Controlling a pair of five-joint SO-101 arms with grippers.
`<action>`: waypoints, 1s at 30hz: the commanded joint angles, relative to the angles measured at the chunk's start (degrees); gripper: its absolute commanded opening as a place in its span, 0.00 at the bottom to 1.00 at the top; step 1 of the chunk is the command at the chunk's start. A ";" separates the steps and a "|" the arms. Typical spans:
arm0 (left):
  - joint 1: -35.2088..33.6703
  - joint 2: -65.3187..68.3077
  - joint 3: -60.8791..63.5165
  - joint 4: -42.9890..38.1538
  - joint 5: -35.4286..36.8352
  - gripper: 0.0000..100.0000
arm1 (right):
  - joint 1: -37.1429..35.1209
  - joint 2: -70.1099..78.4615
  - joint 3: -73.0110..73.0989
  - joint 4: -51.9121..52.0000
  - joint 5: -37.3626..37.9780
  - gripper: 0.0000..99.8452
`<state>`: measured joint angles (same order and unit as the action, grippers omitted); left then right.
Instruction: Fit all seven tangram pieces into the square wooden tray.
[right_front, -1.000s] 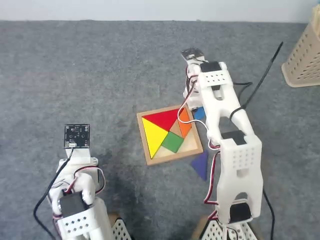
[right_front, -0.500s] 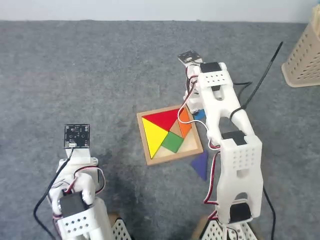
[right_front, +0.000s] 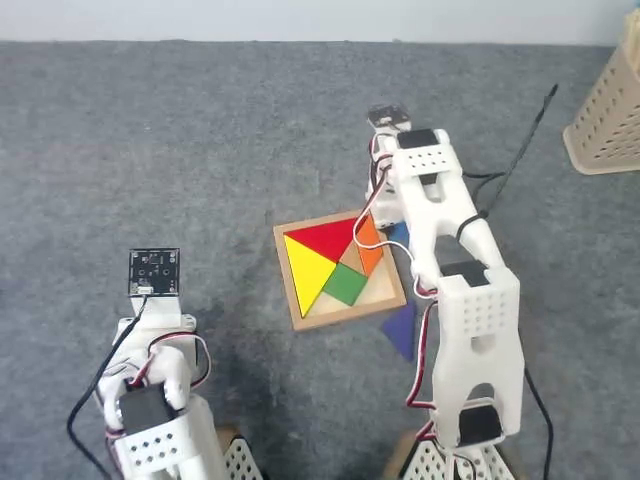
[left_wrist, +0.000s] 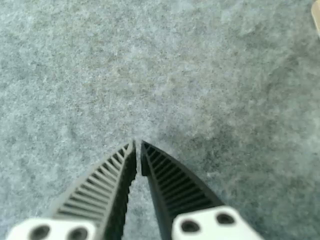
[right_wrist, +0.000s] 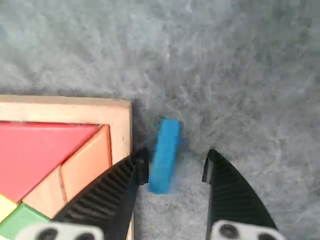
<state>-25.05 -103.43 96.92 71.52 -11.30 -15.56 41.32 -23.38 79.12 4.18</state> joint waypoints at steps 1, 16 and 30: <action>-0.18 -0.79 -0.40 0.44 -0.26 0.01 | -0.48 -0.57 -0.53 -0.92 -0.97 0.19; -0.18 -0.79 -0.40 0.44 -0.26 0.01 | -0.57 -4.26 -0.35 0.57 -0.44 0.00; -0.18 -0.79 -0.40 0.44 -0.26 0.01 | -16.31 -41.54 39.65 -17.63 17.93 0.01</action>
<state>-25.05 -103.43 96.92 71.52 -11.30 -26.20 12.75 6.42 67.78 16.92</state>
